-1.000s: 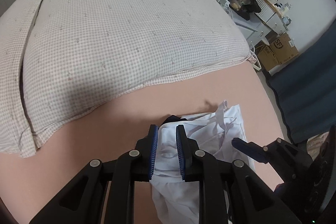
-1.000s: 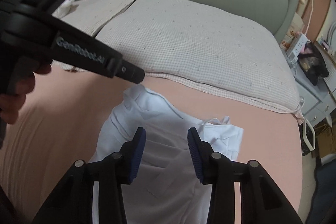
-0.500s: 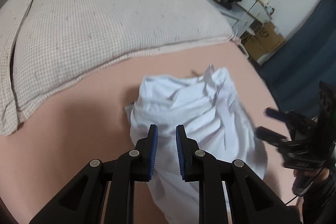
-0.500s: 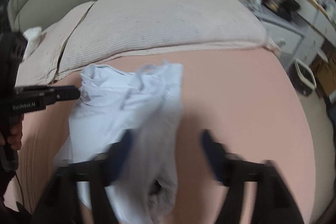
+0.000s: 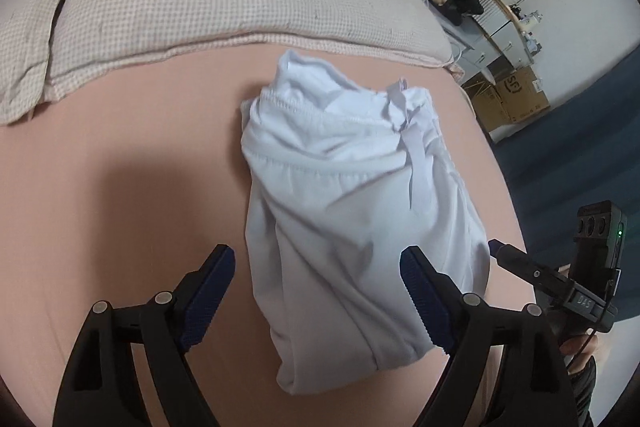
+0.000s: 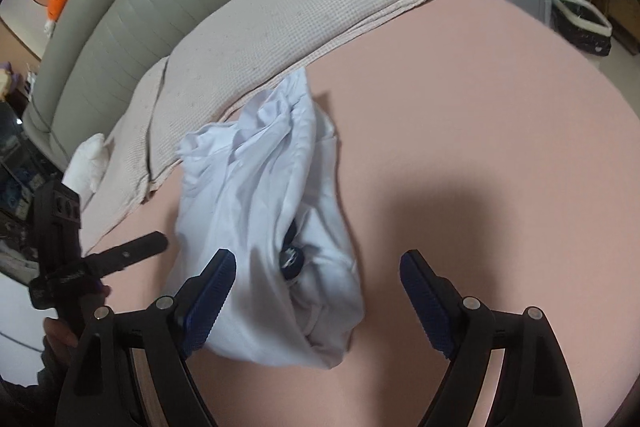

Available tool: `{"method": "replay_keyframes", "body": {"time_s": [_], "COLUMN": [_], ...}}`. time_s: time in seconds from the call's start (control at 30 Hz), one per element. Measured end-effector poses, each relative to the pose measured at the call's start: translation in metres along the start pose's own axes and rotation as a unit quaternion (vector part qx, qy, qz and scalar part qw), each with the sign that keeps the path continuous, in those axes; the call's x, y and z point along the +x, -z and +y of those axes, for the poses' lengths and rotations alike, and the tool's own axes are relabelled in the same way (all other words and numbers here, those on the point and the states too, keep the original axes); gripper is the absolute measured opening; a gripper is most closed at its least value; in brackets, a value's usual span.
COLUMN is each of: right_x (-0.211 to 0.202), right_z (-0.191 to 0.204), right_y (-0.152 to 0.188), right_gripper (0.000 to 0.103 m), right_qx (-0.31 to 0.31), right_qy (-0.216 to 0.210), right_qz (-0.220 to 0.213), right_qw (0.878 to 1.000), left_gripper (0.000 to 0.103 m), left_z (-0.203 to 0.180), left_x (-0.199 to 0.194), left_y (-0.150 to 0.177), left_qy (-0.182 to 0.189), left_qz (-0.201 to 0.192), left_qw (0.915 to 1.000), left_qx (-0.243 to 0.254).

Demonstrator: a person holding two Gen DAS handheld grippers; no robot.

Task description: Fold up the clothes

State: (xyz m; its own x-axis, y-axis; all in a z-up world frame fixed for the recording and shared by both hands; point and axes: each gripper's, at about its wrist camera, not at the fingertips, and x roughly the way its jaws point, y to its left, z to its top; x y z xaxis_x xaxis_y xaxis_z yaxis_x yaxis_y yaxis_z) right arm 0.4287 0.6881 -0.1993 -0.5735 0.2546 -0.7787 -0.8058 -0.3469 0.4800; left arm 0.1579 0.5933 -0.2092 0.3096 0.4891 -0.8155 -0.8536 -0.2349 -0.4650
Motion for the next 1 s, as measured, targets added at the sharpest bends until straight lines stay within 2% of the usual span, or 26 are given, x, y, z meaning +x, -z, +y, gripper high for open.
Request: {"method": "replay_keyframes", "body": {"time_s": [0.17,0.23,0.37,0.5,0.73,0.77,0.83,1.0], "right_x": [-0.003,-0.002,0.017,0.037,0.070,0.073,0.079,0.094], "right_z": [-0.005,-0.009,-0.013,-0.013,-0.002,-0.001,-0.001,-0.004], "right_y": [0.006,0.008,0.006,0.002,-0.013,-0.015,-0.018,-0.030], "right_gripper": [0.085,0.088,0.090,0.090,0.090,0.091,0.101,0.103], "right_qx": [0.007,0.016,0.020,0.020,0.006,0.009,0.017,0.048], "right_qy": [-0.036,-0.060,-0.052,-0.049,-0.081,-0.089,-0.106,-0.145], "right_qz": [0.001,-0.001,0.019,0.040,0.063,0.060,0.053,0.044], "right_qw": [0.999,0.998,0.998,0.998,0.995,0.994,0.993,0.987], "left_gripper": [0.085,0.085,0.085,0.085,0.085,0.085,0.085,0.085], "left_z": [0.004,0.005,0.009,0.012,0.015,0.015,0.017,0.027], "left_x": [0.002,0.004,0.011,0.022,0.034,0.035,0.037,0.043], "left_y": [0.019,0.024,0.027,0.022,0.006,0.003,-0.002,-0.014], "left_qy": [0.042,0.044,0.036,0.041,0.058,0.061,0.069,0.110], "left_qz": [0.007,0.010,0.016,0.028,0.032,0.031,0.030,0.028], "left_qw": [0.9984,0.9981,0.9980,0.9972,0.9963,0.9963,0.9958,0.9904], "left_qx": [-0.037,-0.042,-0.049,-0.055,-0.054,-0.052,-0.052,-0.079]}}
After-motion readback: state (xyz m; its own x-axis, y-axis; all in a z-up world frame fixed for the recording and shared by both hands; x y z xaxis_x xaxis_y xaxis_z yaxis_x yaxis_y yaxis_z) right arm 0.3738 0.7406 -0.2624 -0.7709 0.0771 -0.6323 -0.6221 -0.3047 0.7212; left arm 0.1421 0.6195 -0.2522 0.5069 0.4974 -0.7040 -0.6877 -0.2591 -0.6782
